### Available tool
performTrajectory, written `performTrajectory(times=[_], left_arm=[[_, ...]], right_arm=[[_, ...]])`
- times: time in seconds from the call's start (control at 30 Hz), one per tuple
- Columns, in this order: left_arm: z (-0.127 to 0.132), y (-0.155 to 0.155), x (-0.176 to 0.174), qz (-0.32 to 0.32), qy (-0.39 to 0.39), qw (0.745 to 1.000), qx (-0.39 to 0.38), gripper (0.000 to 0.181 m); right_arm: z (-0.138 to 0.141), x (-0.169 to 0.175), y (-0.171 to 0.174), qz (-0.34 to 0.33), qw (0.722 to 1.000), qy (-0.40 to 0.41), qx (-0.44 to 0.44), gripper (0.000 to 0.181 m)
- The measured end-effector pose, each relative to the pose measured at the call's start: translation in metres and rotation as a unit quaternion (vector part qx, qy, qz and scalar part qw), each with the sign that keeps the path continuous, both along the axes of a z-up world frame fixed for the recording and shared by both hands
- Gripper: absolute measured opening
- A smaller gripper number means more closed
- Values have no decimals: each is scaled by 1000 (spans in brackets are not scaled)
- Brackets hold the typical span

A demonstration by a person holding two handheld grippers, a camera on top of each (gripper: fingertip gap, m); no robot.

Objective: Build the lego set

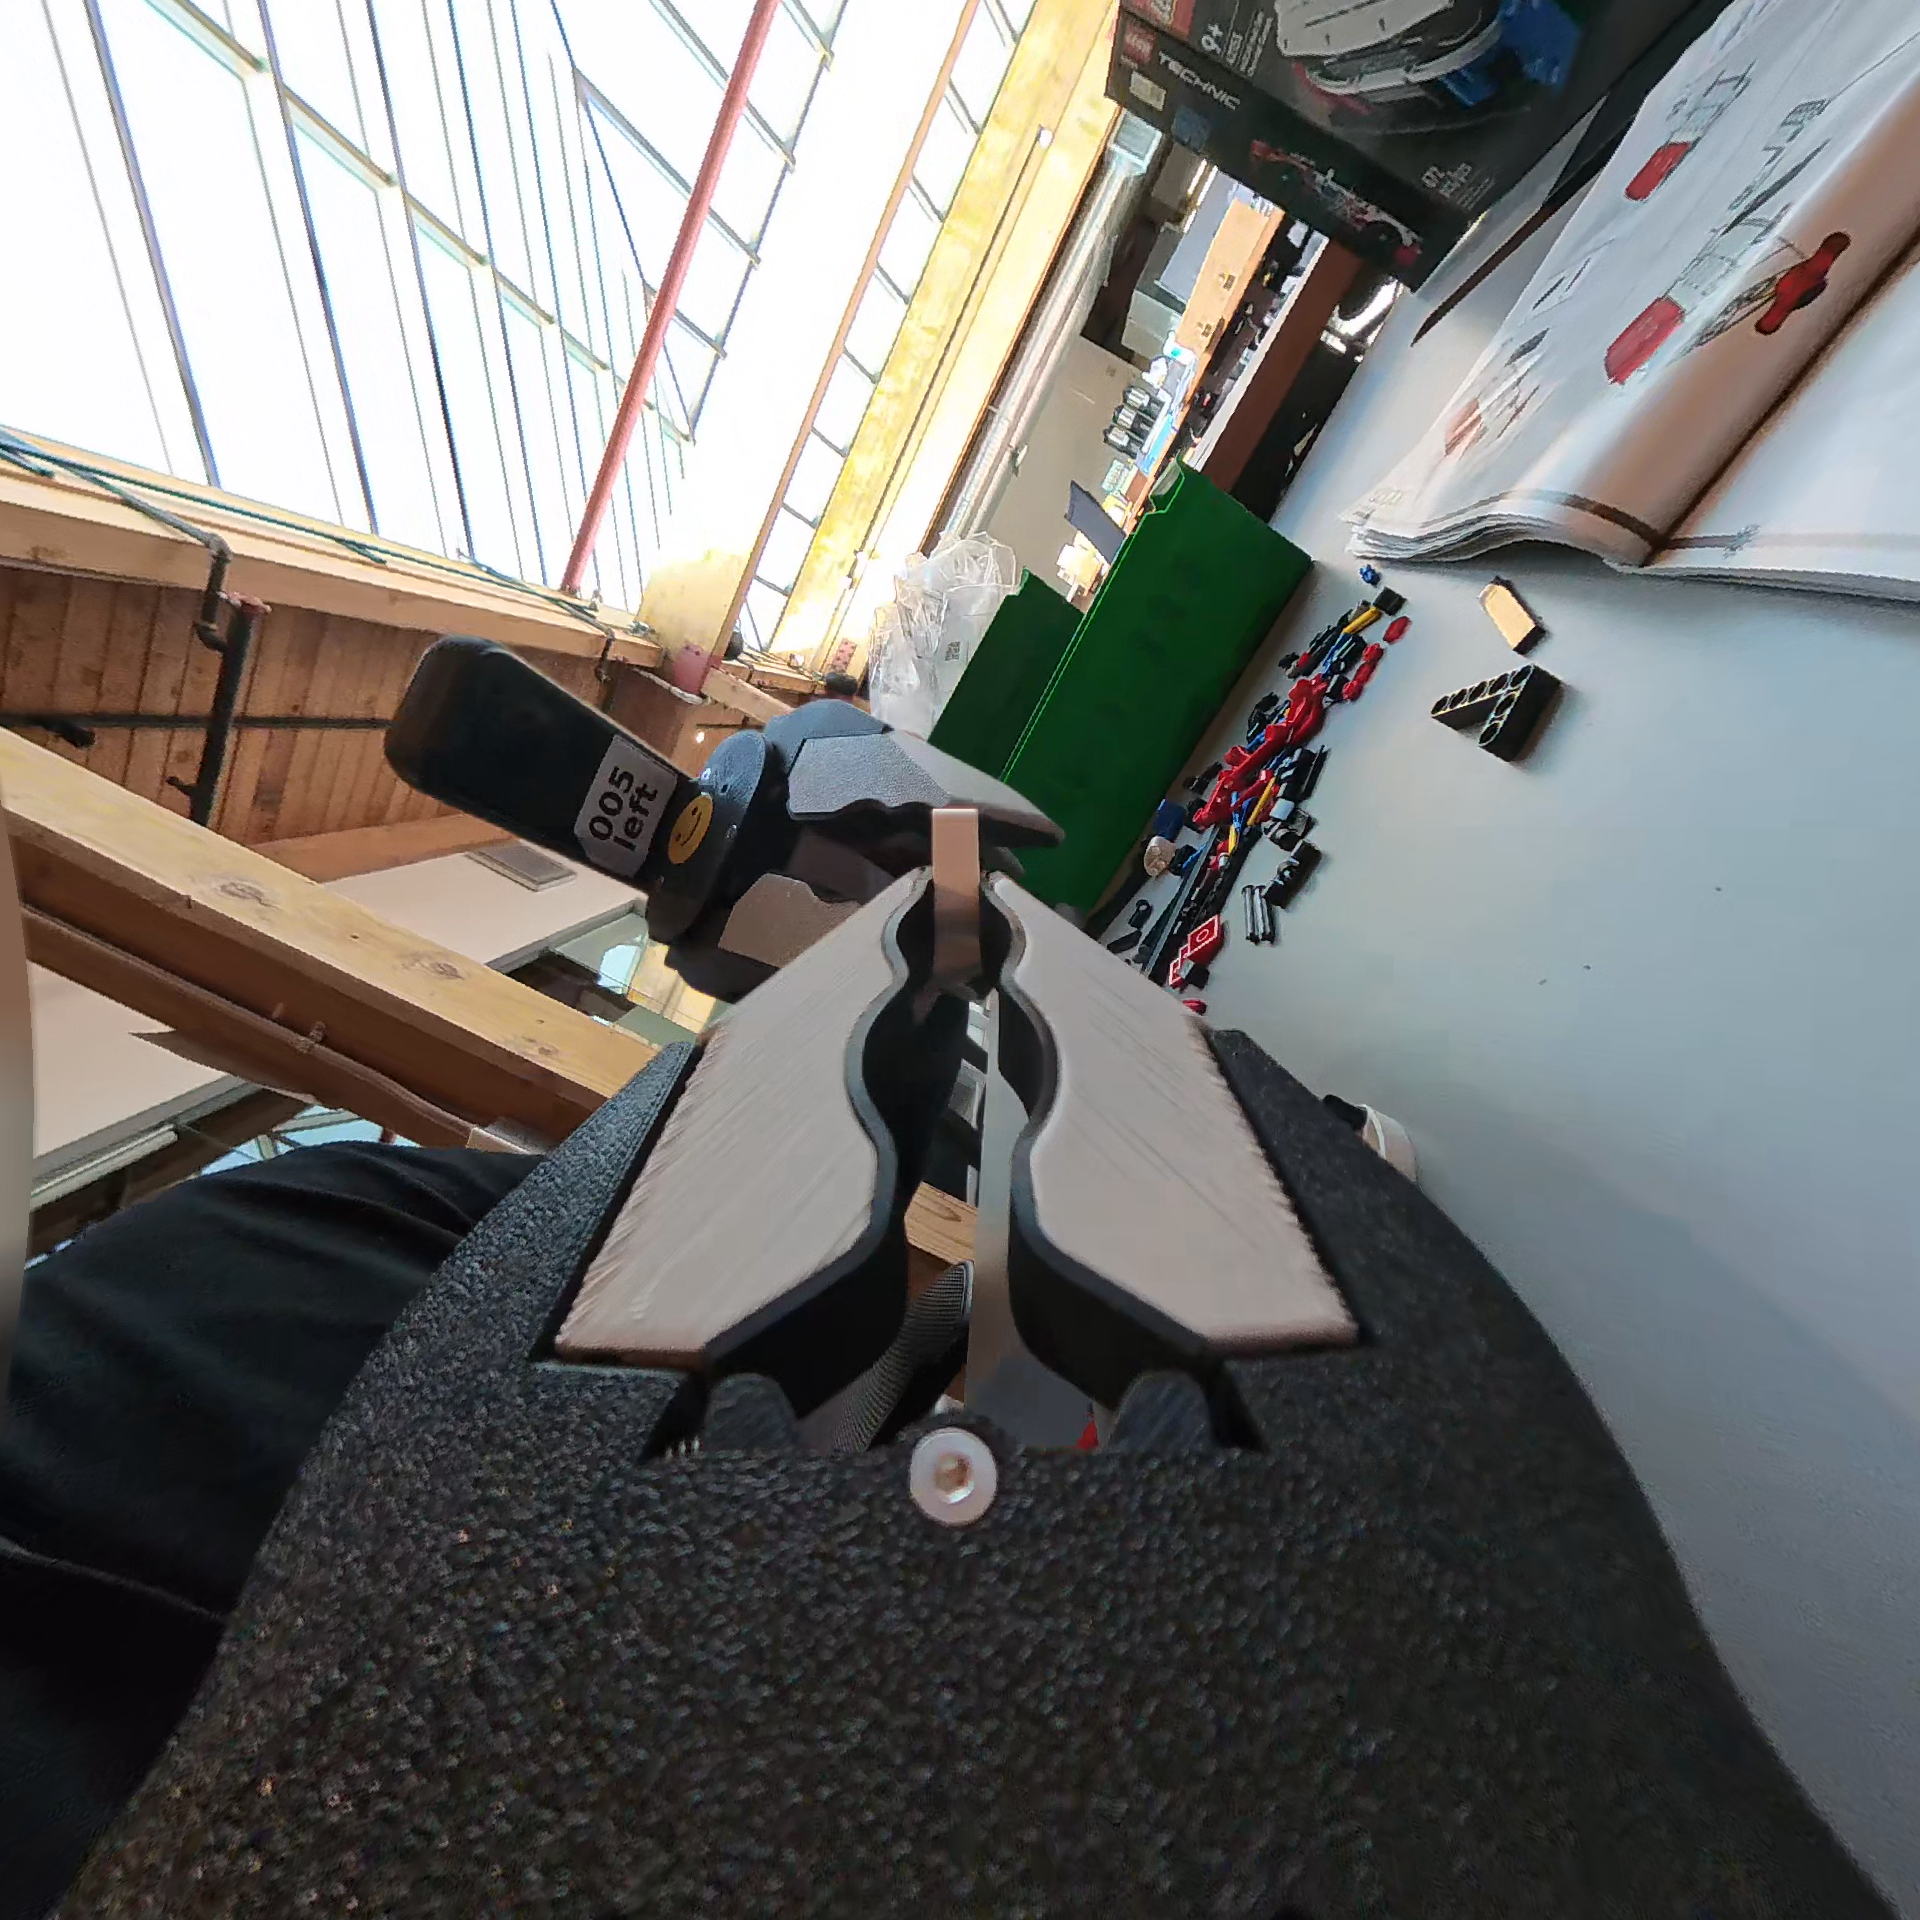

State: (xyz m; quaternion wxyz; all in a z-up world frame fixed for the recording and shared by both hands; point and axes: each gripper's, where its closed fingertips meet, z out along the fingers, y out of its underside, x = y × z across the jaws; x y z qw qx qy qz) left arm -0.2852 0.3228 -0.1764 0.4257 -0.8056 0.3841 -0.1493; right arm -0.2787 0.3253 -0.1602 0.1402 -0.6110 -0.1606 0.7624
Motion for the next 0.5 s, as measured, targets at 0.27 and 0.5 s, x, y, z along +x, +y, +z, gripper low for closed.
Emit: performTrajectory(times=[0.27,0.5], left_arm=[[8,1,5,34,-44,998,21,6],[18,-2,9,72,-108,991,21,12]], right_arm=[[1,-2,-2,1,1000,11,-21,7],[-3,-5,-6,3,1000,0,-17,7]])
